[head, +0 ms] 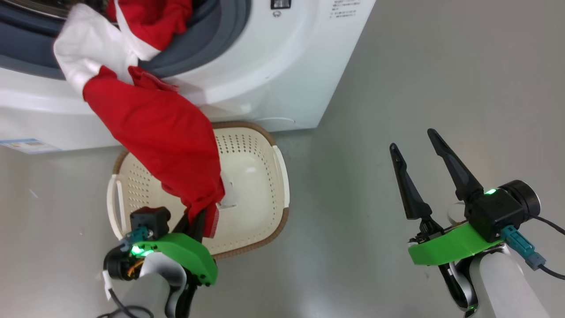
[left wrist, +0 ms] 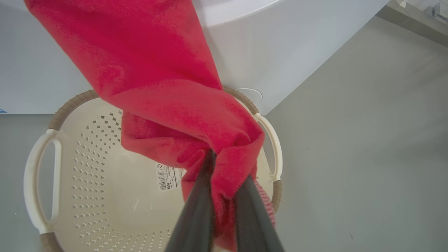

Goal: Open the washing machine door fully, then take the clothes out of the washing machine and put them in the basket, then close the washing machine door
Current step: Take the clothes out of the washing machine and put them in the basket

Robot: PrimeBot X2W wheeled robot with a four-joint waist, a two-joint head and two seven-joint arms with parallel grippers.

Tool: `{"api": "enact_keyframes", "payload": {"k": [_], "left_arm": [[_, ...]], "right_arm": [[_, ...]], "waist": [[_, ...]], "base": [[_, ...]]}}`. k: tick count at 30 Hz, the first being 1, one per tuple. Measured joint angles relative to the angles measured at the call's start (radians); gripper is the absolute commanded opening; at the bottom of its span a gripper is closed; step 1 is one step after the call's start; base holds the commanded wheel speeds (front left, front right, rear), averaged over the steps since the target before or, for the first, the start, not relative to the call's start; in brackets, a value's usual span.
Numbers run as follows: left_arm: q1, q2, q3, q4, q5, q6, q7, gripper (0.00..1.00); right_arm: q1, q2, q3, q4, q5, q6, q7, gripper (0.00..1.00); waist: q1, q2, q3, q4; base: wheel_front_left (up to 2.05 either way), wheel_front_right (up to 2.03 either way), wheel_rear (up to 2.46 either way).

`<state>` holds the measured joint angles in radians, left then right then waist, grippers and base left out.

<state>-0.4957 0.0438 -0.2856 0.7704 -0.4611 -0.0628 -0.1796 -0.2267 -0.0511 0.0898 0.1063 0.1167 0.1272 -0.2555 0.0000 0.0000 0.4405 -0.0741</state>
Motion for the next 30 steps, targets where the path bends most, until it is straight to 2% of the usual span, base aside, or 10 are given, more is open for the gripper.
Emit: {"api": "enact_keyframes", "payload": {"k": [8, 15, 22, 30], "left_arm": [[-0.134, -0.008, -0.014, 0.225, -0.048, -0.021, -0.025, 0.0], [-0.228, -0.01, -0.03, 0.346, -0.099, -0.04, -0.02, 0.0], [-0.283, -0.012, -0.058, 0.444, -0.154, -0.045, -0.005, 0.0], [-0.32, -0.013, -0.085, 0.488, -0.191, -0.05, 0.01, 0.0]], "right_arm": [[-0.024, 0.0, 0.013, -0.01, 0.007, 0.0, 0.0, 1.0], [-0.055, 0.0, 0.016, -0.016, 0.007, 0.0, 0.0, 1.0], [-0.091, 0.0, 0.022, -0.025, 0.007, 0.0, 0.0, 1.0], [-0.109, 0.0, 0.023, -0.029, 0.007, 0.0, 0.0, 1.0]], "waist": [[0.0, 0.0, 0.07, -0.021], [0.0, 0.0, 0.128, -0.034], [0.0, 0.0, 0.193, -0.043], [0.0, 0.0, 0.249, -0.047]], "base": [[0.0, 0.0, 0.0], [0.0, 0.0, 0.0], [0.0, 0.0, 0.0], [0.0, 0.0, 0.0]]}}
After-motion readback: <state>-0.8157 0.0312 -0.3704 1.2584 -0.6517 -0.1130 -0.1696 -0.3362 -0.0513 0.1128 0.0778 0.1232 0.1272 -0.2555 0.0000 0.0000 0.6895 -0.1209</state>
